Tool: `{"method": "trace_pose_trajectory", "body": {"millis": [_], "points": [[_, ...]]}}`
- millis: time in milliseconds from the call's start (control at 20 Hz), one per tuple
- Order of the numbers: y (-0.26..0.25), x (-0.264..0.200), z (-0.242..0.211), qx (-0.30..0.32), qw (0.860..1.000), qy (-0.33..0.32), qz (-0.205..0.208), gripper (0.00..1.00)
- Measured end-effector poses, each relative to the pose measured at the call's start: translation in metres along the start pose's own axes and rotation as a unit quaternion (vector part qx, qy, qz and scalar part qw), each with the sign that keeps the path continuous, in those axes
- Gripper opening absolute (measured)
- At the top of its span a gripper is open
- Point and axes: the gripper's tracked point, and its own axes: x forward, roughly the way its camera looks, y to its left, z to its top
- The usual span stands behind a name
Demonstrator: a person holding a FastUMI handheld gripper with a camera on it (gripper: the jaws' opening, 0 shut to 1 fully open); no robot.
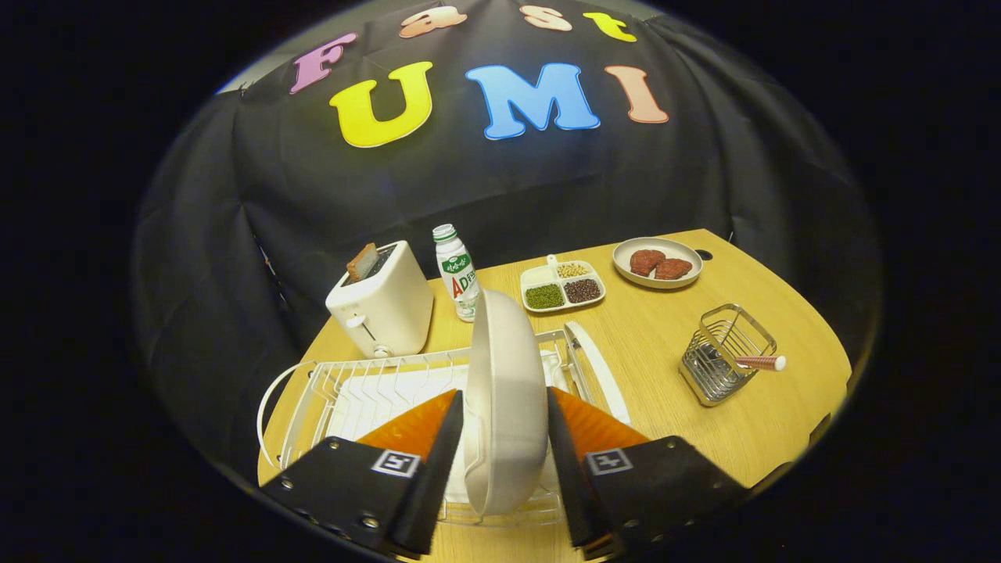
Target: Take the plate from the dish rack, then take the spoon from the basket and place it into the plate.
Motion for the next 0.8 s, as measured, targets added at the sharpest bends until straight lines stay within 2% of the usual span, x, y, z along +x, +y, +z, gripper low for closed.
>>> {"method": "trace_pose_trajectory", "body": {"millis": [50, 100, 150, 250, 500, 800], "points": [[-0.002, 0.005, 0.0, -0.001, 1.0, 0.003, -0.005, 0.48], [-0.001, 0.008, -0.001, -0.002, 1.0, 0.007, -0.001, 0.48], [-0.005, 0.008, 0.001, -0.007, 1.0, 0.009, -0.014, 0.37], [-0.006, 0.003, 0.001, -0.012, 0.999, 0.014, -0.026, 0.34], [-0.017, -0.001, 0.012, -0.037, 0.995, 0.01, -0.092, 0.26], [-0.012, -0.005, 0.04, -0.073, 0.989, -0.015, -0.129, 0.25]]}}
